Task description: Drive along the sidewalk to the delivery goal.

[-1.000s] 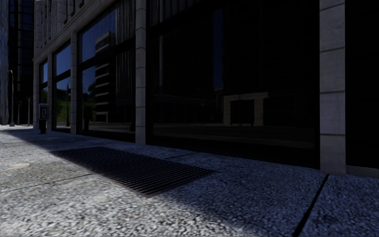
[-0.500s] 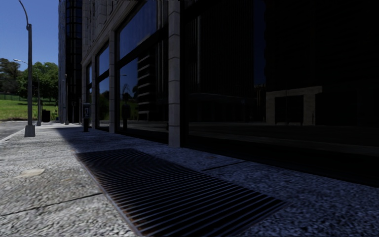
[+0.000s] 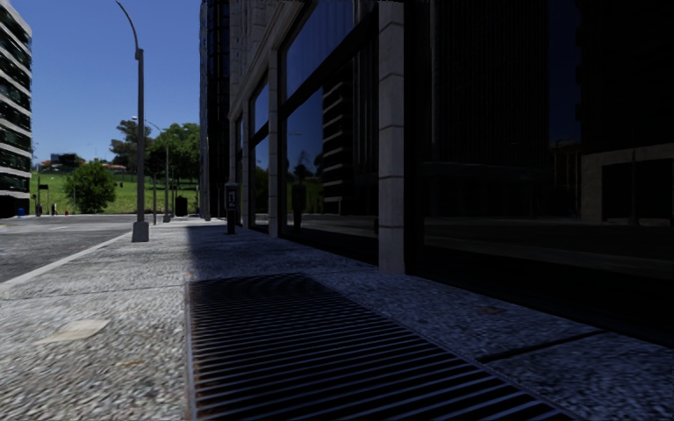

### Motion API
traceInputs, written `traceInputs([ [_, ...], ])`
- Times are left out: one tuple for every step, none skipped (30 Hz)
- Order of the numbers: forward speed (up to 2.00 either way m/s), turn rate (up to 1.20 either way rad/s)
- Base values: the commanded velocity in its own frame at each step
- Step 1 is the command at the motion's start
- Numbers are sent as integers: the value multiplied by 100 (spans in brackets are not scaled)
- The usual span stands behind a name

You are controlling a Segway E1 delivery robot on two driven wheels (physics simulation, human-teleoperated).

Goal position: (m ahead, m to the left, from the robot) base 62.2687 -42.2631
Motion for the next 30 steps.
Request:
traceInputs([
  [200,56],
  [200,56],
  [200,56],
  [200,56],
  [200,56],
  [200,56],
  [200,56],
  [200,56],
  [200,56],
  [200,56],
  [200,56],
  [200,56],
  [200,56],
  [200,56],
  [200,56],
  [200,54],
  [200,54],
  [200,53],
  [200,53],
  [200,52],
  [200,52],
  [200,52],
  [200,52],
  [200,52],
  [200,52],
  [200,52],
  [200,52],
  [200,52],
  [200,52],
  [200,52],
])
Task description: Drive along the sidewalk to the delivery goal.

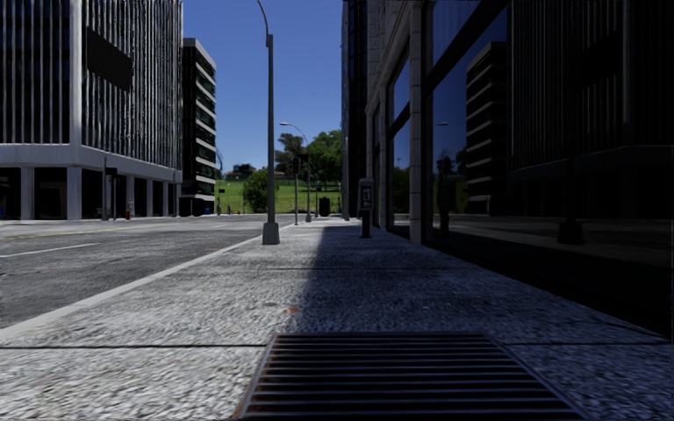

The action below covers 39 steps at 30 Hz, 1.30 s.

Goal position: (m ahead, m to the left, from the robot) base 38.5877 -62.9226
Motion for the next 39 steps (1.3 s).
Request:
traceInputs([
  [200,52],
  [200,52],
  [200,3],
  [200,3],
  [200,0],
  [200,0],
  [200,0],
  [200,0],
  [200,0],
  [200,0],
  [200,0],
  [200,0],
  [200,0],
  [200,0],
  [200,0],
  [200,0],
  [200,0],
  [200,0],
  [200,0],
  [200,0],
  [200,0],
  [200,-15],
  [200,-31],
  [200,-31],
  [200,-39],
  [200,-40],
  [200,-34],
  [200,-34],
  [200,-10],
  [200,0],
  [200,0],
  [200,0],
  [200,0],
  [200,0],
  [200,0],
  [200,0],
  [200,0],
  [200,0],
  [200,0],
])
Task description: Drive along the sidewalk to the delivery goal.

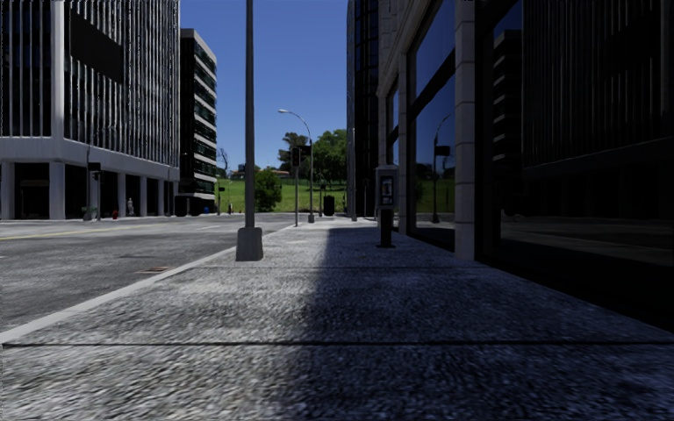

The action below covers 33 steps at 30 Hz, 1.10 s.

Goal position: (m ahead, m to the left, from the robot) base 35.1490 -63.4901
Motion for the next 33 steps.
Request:
traceInputs([
  [200,0],
  [200,0],
  [200,0],
  [200,0],
  [200,0],
  [200,0],
  [200,0],
  [200,0],
  [200,0],
  [200,0],
  [200,0],
  [200,0],
  [200,0],
  [200,0],
  [200,0],
  [200,0],
  [200,0],
  [200,0],
  [200,0],
  [200,0],
  [200,0],
  [200,0],
  [200,0],
  [200,0],
  [200,0],
  [200,0],
  [200,0],
  [200,0],
  [200,0],
  [200,0],
  [200,0],
  [200,0],
  [200,0],
])
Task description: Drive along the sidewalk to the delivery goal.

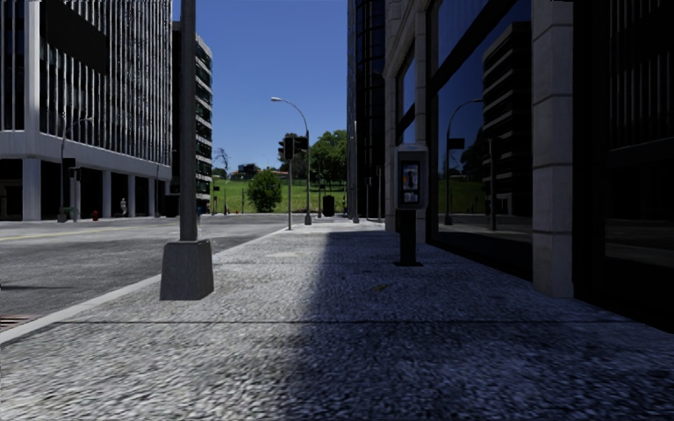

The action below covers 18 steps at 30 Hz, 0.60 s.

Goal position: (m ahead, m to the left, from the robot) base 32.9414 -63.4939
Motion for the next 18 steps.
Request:
traceInputs([
  [200,0],
  [200,0],
  [200,0],
  [200,0],
  [200,0],
  [200,0],
  [200,0],
  [200,0],
  [200,0],
  [200,0],
  [200,0],
  [200,0],
  [200,0],
  [200,0],
  [200,0],
  [200,0],
  [200,0],
  [200,0],
])
